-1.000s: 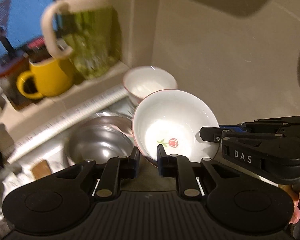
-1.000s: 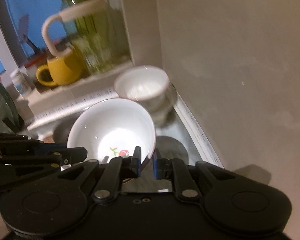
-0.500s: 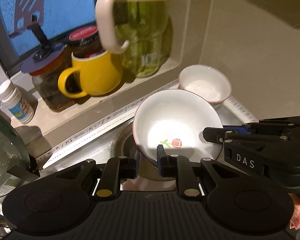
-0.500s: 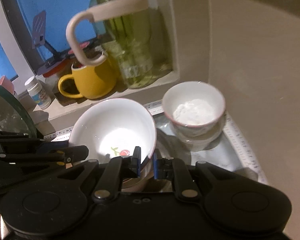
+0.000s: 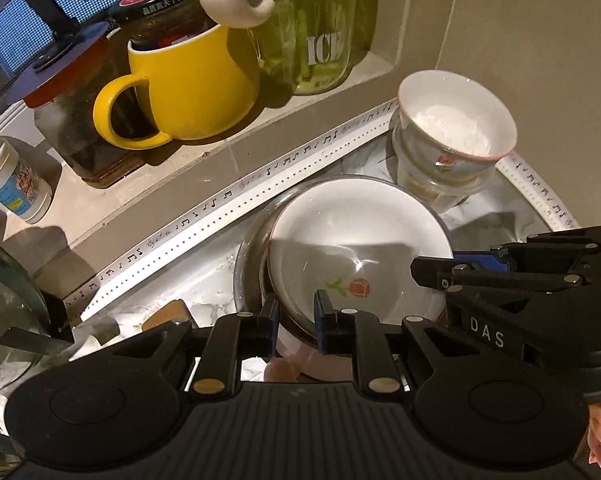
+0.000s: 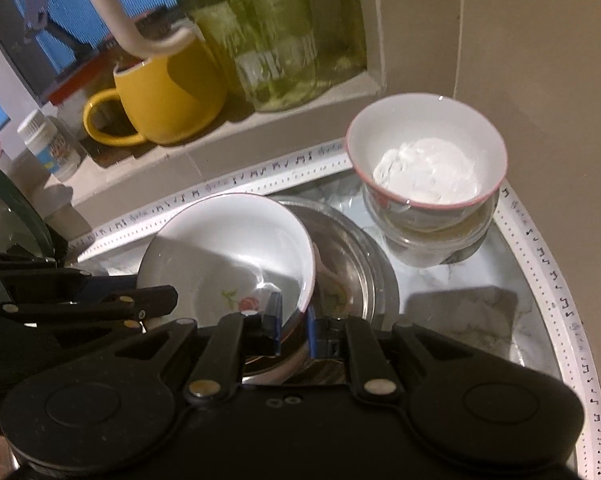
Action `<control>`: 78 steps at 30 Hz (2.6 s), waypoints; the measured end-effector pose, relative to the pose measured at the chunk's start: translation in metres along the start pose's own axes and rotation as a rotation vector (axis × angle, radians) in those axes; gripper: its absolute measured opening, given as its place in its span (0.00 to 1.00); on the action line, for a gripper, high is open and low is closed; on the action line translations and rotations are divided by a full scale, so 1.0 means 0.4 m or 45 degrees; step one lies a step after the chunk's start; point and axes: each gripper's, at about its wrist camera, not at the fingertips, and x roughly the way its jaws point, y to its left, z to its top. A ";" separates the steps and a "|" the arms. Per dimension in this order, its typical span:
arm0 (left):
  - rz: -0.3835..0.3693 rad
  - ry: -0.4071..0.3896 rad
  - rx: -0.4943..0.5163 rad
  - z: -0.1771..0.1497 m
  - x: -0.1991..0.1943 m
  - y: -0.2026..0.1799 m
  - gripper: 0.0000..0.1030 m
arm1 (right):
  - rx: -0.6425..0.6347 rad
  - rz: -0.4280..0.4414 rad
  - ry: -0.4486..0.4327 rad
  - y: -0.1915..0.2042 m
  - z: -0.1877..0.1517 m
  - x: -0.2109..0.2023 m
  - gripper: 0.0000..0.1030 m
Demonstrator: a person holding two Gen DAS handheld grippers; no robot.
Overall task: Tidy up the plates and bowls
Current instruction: 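Lower the white bowl into the pink pot and open both tools, then close both tools on the rim of the steel basin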
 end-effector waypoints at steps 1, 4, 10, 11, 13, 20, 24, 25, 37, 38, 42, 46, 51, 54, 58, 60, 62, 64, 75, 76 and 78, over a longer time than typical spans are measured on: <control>0.004 0.007 0.003 0.001 0.004 0.000 0.16 | 0.005 0.007 0.007 -0.002 0.000 0.004 0.13; 0.009 0.018 0.025 0.005 0.009 -0.004 0.16 | 0.012 0.012 0.027 -0.008 0.000 0.016 0.13; -0.001 0.027 0.062 0.014 0.018 -0.007 0.16 | 0.040 0.029 0.061 -0.018 0.004 0.025 0.14; 0.006 0.026 0.067 0.015 0.020 -0.008 0.17 | 0.054 0.031 0.070 -0.021 0.007 0.026 0.14; 0.028 0.018 0.090 0.013 0.020 -0.013 0.17 | 0.051 0.021 0.087 -0.021 0.011 0.029 0.15; 0.044 0.016 0.105 0.015 0.025 -0.019 0.18 | 0.021 -0.009 0.096 -0.015 0.012 0.029 0.19; 0.056 0.018 0.110 0.016 0.027 -0.021 0.17 | 0.001 -0.024 0.092 -0.009 0.016 0.017 0.22; 0.057 0.019 0.109 0.017 0.029 -0.021 0.17 | -0.001 -0.022 0.082 -0.010 0.018 0.010 0.23; 0.023 -0.015 0.059 0.010 0.004 -0.010 0.19 | -0.020 0.000 0.025 -0.022 0.001 -0.034 0.31; 0.020 -0.018 0.057 0.008 0.000 -0.009 0.20 | -0.017 0.005 0.020 -0.024 -0.001 -0.038 0.32; -0.010 -0.030 0.035 0.003 -0.018 0.001 0.21 | -0.014 0.014 0.000 -0.032 -0.013 -0.056 0.34; -0.032 -0.056 0.019 -0.011 -0.041 0.014 0.21 | -0.031 0.009 -0.026 -0.040 -0.029 -0.078 0.38; -0.072 -0.107 -0.055 -0.028 -0.072 0.051 0.21 | -0.033 0.007 -0.069 -0.060 -0.050 -0.111 0.56; -0.087 -0.130 -0.072 -0.041 -0.083 0.068 0.23 | -0.031 0.016 -0.085 -0.075 -0.065 -0.126 0.66; -0.090 -0.176 -0.110 -0.056 -0.086 0.089 0.62 | -0.022 0.044 -0.099 -0.094 -0.081 -0.129 0.75; -0.106 -0.201 -0.134 -0.062 -0.083 0.099 0.70 | -0.007 0.070 -0.093 -0.104 -0.086 -0.125 0.77; -0.117 -0.196 -0.167 -0.065 -0.072 0.111 0.70 | 0.003 0.088 -0.085 -0.109 -0.091 -0.116 0.79; -0.107 -0.185 -0.200 -0.067 -0.056 0.122 0.70 | 0.015 0.088 -0.075 -0.111 -0.093 -0.104 0.79; -0.068 -0.087 -0.409 -0.077 0.062 0.196 0.69 | 0.077 0.060 -0.011 -0.124 -0.106 -0.013 0.65; -0.055 -0.086 -0.401 -0.078 0.072 0.194 0.69 | 0.080 0.062 -0.004 -0.127 -0.104 -0.007 0.60; -0.054 -0.077 -0.398 -0.080 0.089 0.194 0.55 | 0.087 0.052 0.004 -0.128 -0.102 0.007 0.58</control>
